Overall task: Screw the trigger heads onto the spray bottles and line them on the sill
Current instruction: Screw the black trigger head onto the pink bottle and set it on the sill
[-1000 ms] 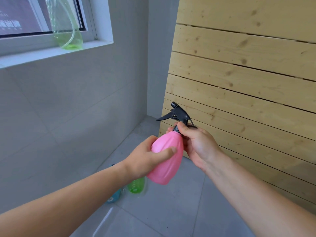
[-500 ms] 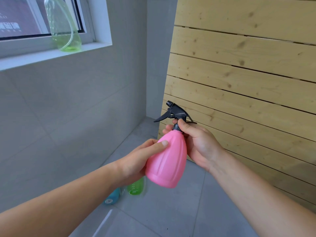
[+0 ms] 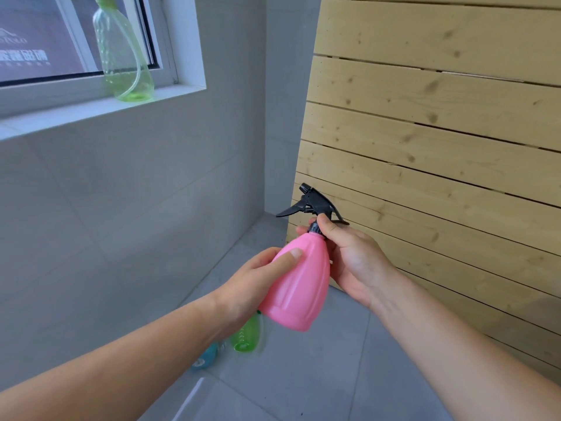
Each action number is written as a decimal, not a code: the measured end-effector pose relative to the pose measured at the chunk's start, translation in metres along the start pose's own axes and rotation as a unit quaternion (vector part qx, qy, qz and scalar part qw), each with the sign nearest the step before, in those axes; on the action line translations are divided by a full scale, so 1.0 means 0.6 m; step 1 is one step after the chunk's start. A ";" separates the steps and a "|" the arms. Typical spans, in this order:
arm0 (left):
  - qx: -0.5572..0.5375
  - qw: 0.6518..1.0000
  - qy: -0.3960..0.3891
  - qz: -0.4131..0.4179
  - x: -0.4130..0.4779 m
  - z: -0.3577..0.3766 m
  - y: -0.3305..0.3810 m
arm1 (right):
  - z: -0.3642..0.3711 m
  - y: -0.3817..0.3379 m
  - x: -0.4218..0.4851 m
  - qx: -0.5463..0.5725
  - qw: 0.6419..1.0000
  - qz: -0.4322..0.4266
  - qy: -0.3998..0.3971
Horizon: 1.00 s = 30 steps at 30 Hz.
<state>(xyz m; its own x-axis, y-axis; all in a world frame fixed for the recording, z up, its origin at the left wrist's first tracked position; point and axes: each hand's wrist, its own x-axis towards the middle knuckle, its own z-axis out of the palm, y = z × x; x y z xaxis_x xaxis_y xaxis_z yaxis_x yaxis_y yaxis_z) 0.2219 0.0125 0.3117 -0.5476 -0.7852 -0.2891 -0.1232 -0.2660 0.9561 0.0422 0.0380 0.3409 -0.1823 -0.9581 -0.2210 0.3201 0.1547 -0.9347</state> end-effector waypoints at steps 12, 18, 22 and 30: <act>-0.024 0.968 0.185 0.167 -0.031 -0.113 0.113 | 0.145 -0.032 0.033 -0.216 0.953 -0.162 -0.141; 0.018 0.939 0.244 0.240 -0.057 -0.253 0.222 | 0.302 -0.106 0.123 -0.228 0.929 -0.223 -0.185; 0.053 0.926 0.271 0.257 -0.063 -0.341 0.293 | 0.401 -0.149 0.175 -0.199 0.931 -0.238 -0.193; 0.056 0.901 0.347 0.252 -0.055 -0.484 0.354 | 0.562 -0.179 0.253 -0.232 0.909 -0.298 -0.176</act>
<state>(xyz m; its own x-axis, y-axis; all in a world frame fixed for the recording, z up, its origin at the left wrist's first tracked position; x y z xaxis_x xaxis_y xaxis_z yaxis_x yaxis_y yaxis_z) 0.4539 -0.1803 0.5100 0.0883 -0.9615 0.2601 -0.1076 0.2504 0.9622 0.2934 -0.2052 0.5017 0.1402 -0.9102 0.3896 -0.1805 -0.4104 -0.8939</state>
